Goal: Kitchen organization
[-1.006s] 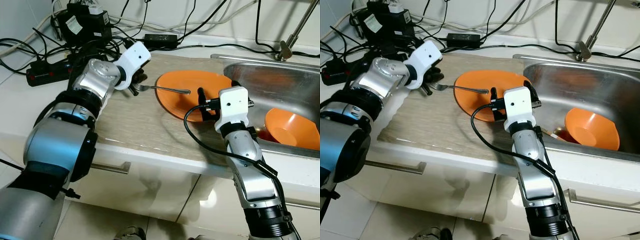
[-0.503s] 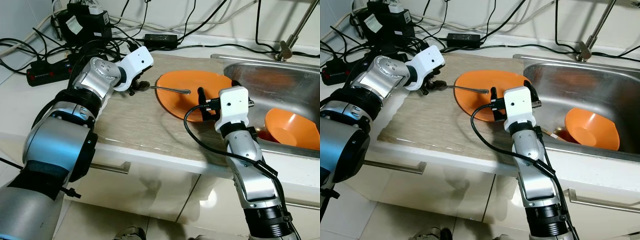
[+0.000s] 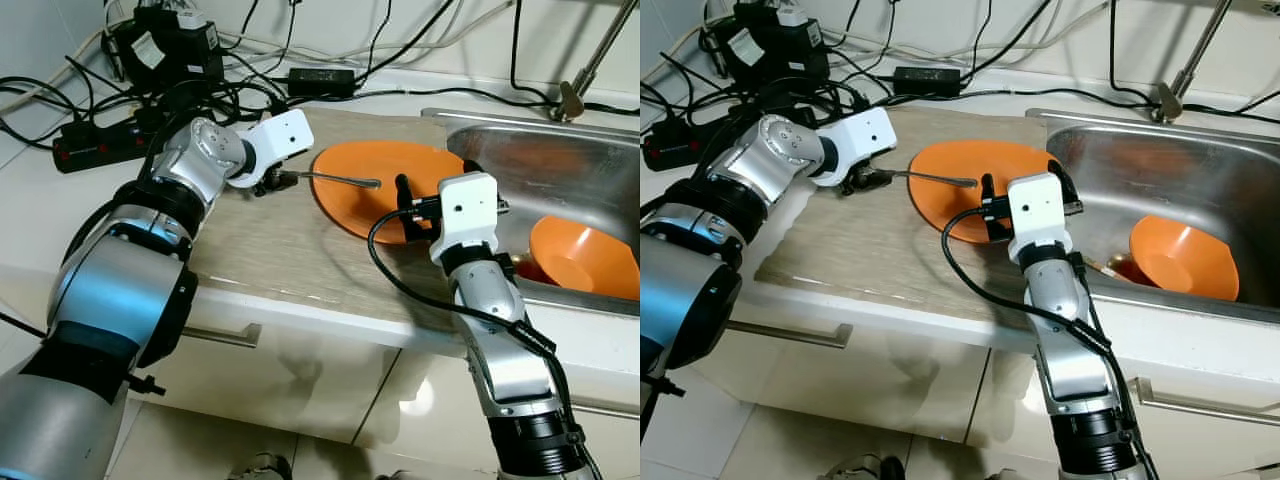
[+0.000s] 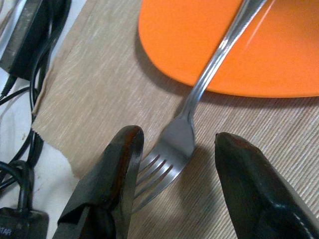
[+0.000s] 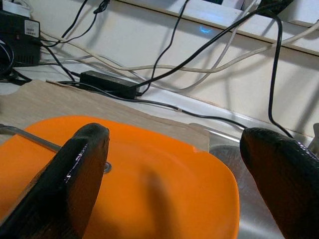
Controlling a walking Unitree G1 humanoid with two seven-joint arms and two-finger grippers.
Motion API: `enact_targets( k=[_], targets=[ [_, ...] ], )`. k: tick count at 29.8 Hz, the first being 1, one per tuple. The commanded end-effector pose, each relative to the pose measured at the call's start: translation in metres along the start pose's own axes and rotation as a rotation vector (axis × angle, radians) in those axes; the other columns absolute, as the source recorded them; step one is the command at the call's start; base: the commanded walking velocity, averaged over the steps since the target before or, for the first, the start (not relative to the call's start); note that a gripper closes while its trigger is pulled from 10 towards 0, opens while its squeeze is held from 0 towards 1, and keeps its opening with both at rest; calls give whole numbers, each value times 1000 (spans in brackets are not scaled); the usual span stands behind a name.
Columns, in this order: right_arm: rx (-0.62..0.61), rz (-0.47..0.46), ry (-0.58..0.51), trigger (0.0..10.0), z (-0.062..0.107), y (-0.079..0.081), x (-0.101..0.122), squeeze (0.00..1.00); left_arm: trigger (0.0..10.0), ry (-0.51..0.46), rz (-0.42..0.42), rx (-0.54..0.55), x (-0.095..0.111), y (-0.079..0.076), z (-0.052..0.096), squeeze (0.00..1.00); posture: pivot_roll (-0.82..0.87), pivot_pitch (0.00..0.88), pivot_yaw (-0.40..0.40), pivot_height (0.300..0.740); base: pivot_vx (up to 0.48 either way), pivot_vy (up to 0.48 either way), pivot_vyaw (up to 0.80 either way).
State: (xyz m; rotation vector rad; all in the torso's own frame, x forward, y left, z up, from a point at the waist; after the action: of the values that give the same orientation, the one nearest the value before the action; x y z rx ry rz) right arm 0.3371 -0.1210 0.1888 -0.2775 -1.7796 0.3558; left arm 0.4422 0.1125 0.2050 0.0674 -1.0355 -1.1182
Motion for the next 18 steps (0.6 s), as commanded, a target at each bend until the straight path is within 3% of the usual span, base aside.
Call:
enact_targets(
  k=[1,18],
  targets=[
    [-16,13,-2,10000,2,-5,1,0,10000,16,-13,-9,-3,-3,-2,0,-174,0,26,740,0,0,0],
    [-29,15,-1,10000,4,-7,2,0,10000,25,-39,-20,-6,-16,-11,0,-190,0,34,740,0,0,0]
  ],
)
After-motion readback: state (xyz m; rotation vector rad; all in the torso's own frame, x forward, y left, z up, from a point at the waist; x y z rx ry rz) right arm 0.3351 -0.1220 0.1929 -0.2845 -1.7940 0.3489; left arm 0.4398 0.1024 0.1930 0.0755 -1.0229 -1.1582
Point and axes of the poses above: a point about 5 cm out from each wrist's last joint towards the gripper, its own z axis pointing back from the gripper into the wrist, its own x axis along the axis of the wrist's last joint, y = z × x, the point moved 4 cm from there along -z, pointing out of the wrist towards the gripper, and after that the axes turned 8 degrees about z, right-handed, at the moved point
